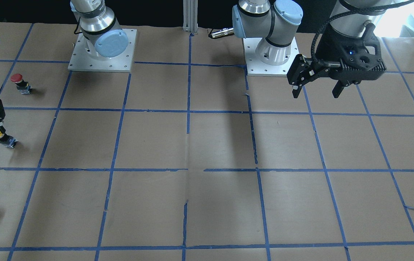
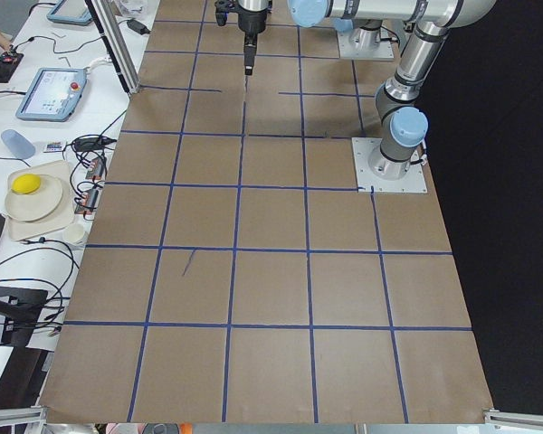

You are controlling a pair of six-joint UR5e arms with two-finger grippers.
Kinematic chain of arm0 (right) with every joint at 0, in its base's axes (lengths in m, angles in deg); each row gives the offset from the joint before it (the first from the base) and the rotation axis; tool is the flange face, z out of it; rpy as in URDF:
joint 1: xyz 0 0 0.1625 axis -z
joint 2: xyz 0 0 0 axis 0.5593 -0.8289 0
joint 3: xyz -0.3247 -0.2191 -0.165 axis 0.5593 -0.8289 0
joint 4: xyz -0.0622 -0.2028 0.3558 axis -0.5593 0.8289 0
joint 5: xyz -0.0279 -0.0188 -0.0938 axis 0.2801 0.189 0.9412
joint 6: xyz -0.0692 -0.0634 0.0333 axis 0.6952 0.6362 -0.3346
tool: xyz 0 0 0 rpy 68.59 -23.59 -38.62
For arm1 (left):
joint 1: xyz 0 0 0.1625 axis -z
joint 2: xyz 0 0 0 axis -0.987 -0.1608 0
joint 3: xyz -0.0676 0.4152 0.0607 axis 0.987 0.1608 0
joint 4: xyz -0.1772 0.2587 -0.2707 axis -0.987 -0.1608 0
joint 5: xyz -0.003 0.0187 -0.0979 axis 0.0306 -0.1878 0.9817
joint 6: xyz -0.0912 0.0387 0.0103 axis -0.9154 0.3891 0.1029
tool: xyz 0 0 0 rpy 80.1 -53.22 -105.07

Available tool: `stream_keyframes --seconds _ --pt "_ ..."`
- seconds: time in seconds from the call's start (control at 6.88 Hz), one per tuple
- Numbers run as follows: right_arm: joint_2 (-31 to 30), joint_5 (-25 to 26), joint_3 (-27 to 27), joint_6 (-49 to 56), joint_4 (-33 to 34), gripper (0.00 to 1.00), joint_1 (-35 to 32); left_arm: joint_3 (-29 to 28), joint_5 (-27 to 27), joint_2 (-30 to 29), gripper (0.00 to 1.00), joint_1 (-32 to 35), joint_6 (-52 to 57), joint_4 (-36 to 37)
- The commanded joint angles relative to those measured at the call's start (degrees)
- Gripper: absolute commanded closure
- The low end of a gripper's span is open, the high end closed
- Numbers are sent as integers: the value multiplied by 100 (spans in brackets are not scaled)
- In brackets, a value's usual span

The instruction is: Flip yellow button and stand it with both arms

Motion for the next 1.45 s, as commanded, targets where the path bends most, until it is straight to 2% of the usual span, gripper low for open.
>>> stream_keyframes --seconds 0.0,0.15,0.29,0.58,0.73,1.02,1.16,1.31 --pt "-32 157 -20 -103 -84 1 19 0 9 -1 0 -39 3 6" --pt "-119 680 -151 -252 -93 1 2 0 9 -1 0 -48 12 6" --pt "-355 737 -396 -793 -650 0 -68 0 9 -1 0 -92 21 6" --pt "-725 912 -1307 -2075 -2370 0 -470 0 0 -1 0 -101 4 6" --pt "-744 1366 -1904 -2734 -2857 0 -969 -9 0 -9 0 -92 -23 6" --pt "-814 2071 -3073 -4724 -4365 0 -2215 -122 -8 -70 0 -92 -293 -63" --pt "-936 2326 -3366 -5745 -4860 0 -2892 -132 26 -88 0 -66 -565 -90" --pt "-1111 2459 -3421 -6721 -5205 0 -3630 -158 27 -88 0 -48 -577 -221"
